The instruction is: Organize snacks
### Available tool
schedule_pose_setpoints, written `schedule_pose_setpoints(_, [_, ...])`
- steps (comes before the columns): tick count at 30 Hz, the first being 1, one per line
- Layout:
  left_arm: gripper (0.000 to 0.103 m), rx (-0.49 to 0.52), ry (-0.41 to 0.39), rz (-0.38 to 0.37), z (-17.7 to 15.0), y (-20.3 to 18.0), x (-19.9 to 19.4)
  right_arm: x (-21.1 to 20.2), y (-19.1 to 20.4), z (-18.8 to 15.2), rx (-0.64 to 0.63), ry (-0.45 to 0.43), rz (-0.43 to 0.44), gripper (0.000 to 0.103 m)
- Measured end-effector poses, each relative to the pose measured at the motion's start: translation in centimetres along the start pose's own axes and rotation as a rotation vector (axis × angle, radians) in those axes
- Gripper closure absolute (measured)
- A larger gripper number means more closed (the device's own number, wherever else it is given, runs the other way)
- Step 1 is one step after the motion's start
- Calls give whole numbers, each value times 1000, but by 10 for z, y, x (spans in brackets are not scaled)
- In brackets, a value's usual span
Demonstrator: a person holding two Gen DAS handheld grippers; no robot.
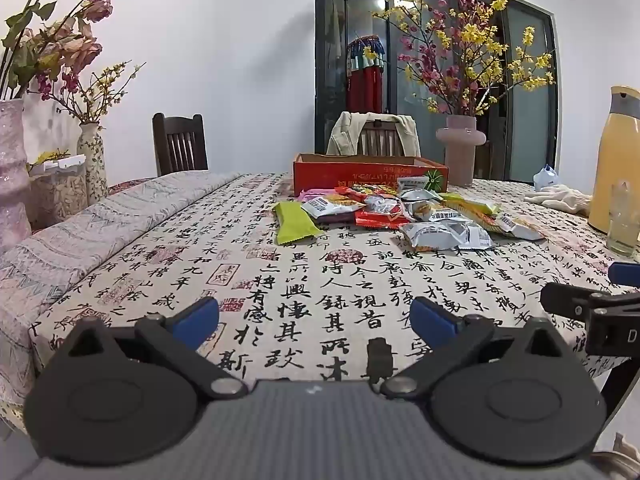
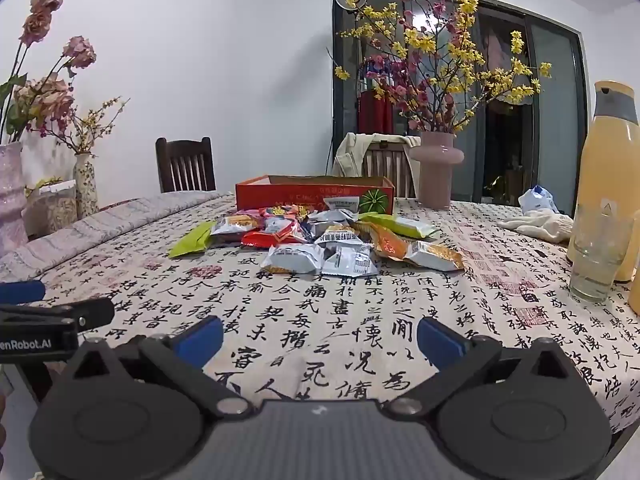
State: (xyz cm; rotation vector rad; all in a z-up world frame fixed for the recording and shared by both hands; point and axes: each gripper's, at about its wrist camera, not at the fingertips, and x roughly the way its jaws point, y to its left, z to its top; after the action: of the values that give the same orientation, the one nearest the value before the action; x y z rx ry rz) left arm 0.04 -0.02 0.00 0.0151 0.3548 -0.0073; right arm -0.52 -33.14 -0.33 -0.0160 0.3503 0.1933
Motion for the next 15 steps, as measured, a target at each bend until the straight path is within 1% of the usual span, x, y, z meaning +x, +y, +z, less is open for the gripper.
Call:
schedule_pose_setpoints(1, [0, 3, 0, -1, 0, 0, 0, 0, 1, 0, -8, -11, -4, 0])
schedule_pose_setpoints(15, [0, 1, 1, -1, -1, 0, 0, 3, -2, 3, -4, 6, -3, 0])
